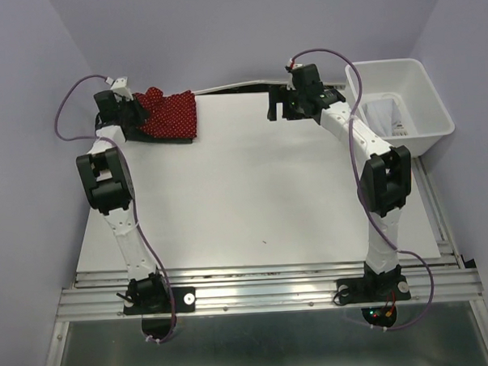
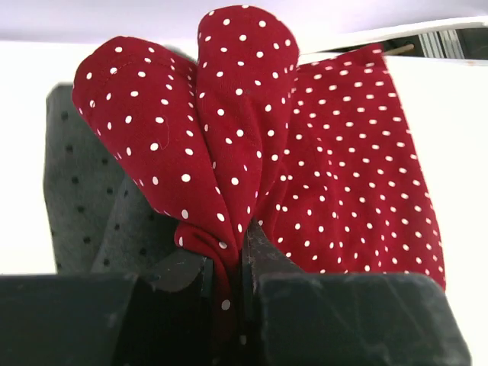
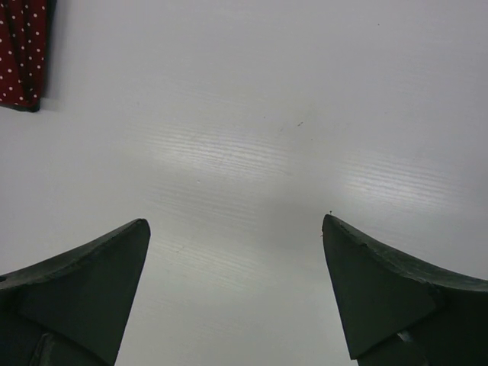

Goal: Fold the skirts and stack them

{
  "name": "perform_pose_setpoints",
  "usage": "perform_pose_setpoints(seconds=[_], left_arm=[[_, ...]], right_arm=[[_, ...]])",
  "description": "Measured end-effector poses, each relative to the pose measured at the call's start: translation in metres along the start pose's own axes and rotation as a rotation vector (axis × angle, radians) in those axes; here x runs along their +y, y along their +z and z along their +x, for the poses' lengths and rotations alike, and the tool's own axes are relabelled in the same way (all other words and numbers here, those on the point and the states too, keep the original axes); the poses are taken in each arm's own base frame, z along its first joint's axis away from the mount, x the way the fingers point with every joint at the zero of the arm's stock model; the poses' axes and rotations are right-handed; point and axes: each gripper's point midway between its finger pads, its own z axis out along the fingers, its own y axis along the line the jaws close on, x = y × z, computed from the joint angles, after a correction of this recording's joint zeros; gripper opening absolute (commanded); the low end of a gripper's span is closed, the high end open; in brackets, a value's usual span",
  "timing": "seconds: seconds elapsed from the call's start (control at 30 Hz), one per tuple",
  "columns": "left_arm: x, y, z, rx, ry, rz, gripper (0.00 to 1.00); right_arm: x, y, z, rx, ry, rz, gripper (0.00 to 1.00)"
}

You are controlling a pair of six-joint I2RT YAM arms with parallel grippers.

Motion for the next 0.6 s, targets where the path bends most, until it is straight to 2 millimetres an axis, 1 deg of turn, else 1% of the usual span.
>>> perform_pose_setpoints(seconds=[0.03, 0.07, 0.1, 0.17, 0.23, 0.27, 0.3, 0.37, 0.43, 0.53, 0.6], left_arm=[[0.007, 0.001, 0.007, 0.013, -0.024, -0.01, 0.2], [0.012, 0.003, 0.013, 0.022, -0.04, -0.018, 0.27], [0.015, 0.006, 0.018, 0.032, -0.054, -0.025, 0.35], [0.022, 0.013, 0.029, 0.054, -0.081, -0.048, 0.59], [0.027, 0.017, 0.039, 0.075, -0.099, -0.072, 0.68], [0.029, 0.017, 0.043, 0.087, -0.106, -0.085, 0.81], [0.031, 0.017, 0.045, 0.095, -0.114, -0.102, 0.85], [0.033, 0.017, 0.046, 0.103, -0.115, -0.129, 0.89], [0.038, 0.016, 0.042, 0.099, -0.108, -0.167, 0.89], [0.046, 0.009, 0.035, 0.098, -0.08, -0.233, 0.9], [0.054, -0.005, 0.024, 0.089, -0.028, -0.311, 0.91]], right_arm=[[0.0, 0.0, 0.0, 0.0, 0.0, 0.0, 1.0], [0.0, 0.0, 0.0, 0.0, 0.0, 0.0, 1.0], [0.0, 0.0, 0.0, 0.0, 0.0, -0.001, 1.0], [0.0, 0.0, 0.0, 0.0, -0.001, -0.001, 1.0], [0.0, 0.0, 0.0, 0.0, -0.001, -0.001, 1.0], [0.0, 0.0, 0.0, 0.001, -0.002, -0.002, 1.0], [0.0, 0.0, 0.0, 0.001, -0.004, -0.003, 1.0], [0.001, 0.0, 0.0, 0.002, -0.004, -0.007, 1.0], [0.001, 0.0, 0.001, 0.003, -0.005, -0.009, 1.0], [0.002, 0.0, 0.001, 0.004, -0.006, -0.015, 1.0], [0.003, 0.0, 0.001, 0.005, -0.008, -0.018, 1.0]])
